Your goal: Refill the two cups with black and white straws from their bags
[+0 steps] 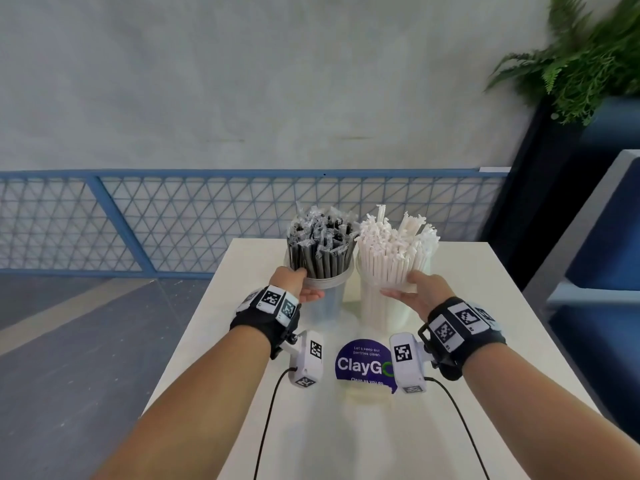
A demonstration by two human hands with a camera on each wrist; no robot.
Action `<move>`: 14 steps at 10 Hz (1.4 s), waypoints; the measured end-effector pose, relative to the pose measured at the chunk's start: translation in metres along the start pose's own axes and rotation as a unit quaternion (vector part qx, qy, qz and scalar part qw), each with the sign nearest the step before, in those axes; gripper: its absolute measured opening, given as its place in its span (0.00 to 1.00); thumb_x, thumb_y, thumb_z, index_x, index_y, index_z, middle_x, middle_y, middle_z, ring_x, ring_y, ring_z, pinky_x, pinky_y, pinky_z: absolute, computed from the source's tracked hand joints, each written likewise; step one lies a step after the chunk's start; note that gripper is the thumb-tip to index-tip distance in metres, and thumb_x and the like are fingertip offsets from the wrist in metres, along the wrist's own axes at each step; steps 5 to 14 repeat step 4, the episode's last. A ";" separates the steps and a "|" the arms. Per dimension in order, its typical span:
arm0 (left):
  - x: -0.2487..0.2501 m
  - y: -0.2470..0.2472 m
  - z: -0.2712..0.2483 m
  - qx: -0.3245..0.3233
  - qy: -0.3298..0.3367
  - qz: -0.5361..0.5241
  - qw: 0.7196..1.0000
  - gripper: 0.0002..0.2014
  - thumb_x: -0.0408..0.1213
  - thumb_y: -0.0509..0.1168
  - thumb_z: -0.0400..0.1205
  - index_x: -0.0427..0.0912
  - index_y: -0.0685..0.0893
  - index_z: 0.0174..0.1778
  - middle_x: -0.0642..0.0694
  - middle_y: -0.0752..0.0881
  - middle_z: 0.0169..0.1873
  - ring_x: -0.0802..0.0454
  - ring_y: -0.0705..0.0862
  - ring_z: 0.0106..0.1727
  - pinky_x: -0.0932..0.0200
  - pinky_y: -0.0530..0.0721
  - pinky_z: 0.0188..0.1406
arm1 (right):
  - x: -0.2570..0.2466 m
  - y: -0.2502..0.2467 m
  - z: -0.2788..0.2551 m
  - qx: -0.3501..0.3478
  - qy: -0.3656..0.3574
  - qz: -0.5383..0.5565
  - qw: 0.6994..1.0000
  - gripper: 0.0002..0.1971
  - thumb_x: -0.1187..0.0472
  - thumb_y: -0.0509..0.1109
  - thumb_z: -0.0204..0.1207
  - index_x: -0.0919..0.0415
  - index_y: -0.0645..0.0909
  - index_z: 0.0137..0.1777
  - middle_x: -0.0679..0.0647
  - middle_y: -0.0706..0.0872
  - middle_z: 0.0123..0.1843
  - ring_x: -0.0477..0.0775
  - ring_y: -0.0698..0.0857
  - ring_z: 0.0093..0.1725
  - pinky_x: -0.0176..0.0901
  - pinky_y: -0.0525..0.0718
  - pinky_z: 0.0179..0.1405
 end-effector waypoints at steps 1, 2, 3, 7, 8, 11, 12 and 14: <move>-0.012 0.001 0.011 -0.003 -0.010 -0.001 1.000 0.18 0.30 0.52 0.85 0.18 0.67 0.65 0.25 0.86 0.30 0.48 0.83 0.14 0.62 0.82 0.12 | 0.000 0.011 0.014 -0.034 -0.020 -0.047 0.998 0.26 0.46 0.72 0.71 0.70 0.77 0.56 0.63 0.85 0.51 0.61 0.84 0.46 0.41 0.81 0.48; -0.023 0.001 0.016 -0.006 -0.027 -0.004 1.000 0.18 0.30 0.52 0.86 0.18 0.67 0.64 0.37 0.82 0.12 0.48 0.83 0.14 0.63 0.82 0.13 | 0.004 0.016 0.018 -0.053 0.004 0.080 0.995 0.13 0.59 0.68 0.78 0.71 0.76 0.52 0.62 0.81 0.51 0.51 0.84 0.34 0.27 0.80 0.33; -0.021 0.000 0.016 -0.007 -0.015 0.009 1.000 0.17 0.32 0.52 0.85 0.20 0.68 0.63 0.38 0.83 0.14 0.49 0.83 0.14 0.62 0.83 0.15 | 0.011 0.014 0.014 -0.065 0.043 0.157 0.985 0.14 0.66 0.57 0.83 0.70 0.69 0.66 0.67 0.77 0.54 0.56 0.88 0.25 0.41 0.89 0.27; -0.030 -0.010 0.003 0.009 -0.019 0.023 1.000 0.15 0.37 0.50 0.86 0.31 0.63 0.65 0.35 0.82 0.26 0.48 0.82 0.15 0.60 0.82 0.19 | 0.015 0.005 -0.006 -0.092 0.043 0.099 0.990 0.20 0.68 0.58 0.82 0.66 0.65 0.74 0.63 0.70 0.64 0.62 0.87 0.36 0.45 0.88 0.31; -0.030 -0.010 0.003 0.009 -0.019 0.023 1.000 0.15 0.37 0.50 0.86 0.31 0.63 0.65 0.35 0.82 0.26 0.48 0.82 0.15 0.60 0.82 0.19 | 0.015 0.005 -0.006 -0.092 0.043 0.099 0.990 0.20 0.68 0.58 0.82 0.66 0.65 0.74 0.63 0.70 0.64 0.62 0.87 0.36 0.45 0.88 0.31; -0.030 -0.010 0.003 0.009 -0.019 0.023 1.000 0.15 0.37 0.50 0.86 0.31 0.63 0.65 0.35 0.82 0.26 0.48 0.82 0.15 0.60 0.82 0.19 | 0.015 0.005 -0.006 -0.092 0.043 0.099 0.990 0.20 0.68 0.58 0.82 0.66 0.65 0.74 0.63 0.70 0.64 0.62 0.87 0.36 0.45 0.88 0.31; -0.030 -0.010 0.003 0.009 -0.019 0.023 1.000 0.15 0.37 0.50 0.86 0.31 0.63 0.65 0.35 0.82 0.26 0.48 0.82 0.15 0.60 0.82 0.19 | 0.015 0.005 -0.006 -0.092 0.043 0.099 0.990 0.20 0.68 0.58 0.82 0.66 0.65 0.74 0.63 0.70 0.64 0.62 0.87 0.36 0.45 0.88 0.31; -0.030 -0.010 0.003 0.009 -0.019 0.023 1.000 0.15 0.37 0.50 0.86 0.31 0.63 0.65 0.35 0.82 0.26 0.48 0.82 0.15 0.60 0.82 0.19 | 0.015 0.005 -0.006 -0.092 0.043 0.099 0.990 0.20 0.68 0.58 0.82 0.66 0.65 0.74 0.63 0.70 0.64 0.62 0.87 0.36 0.45 0.88 0.31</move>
Point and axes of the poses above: each hand's wrist, its own z-axis towards the middle knuckle, its own y-axis out of the palm, x = y × z, the point moved 10 cm from there along z, towards the middle knuckle
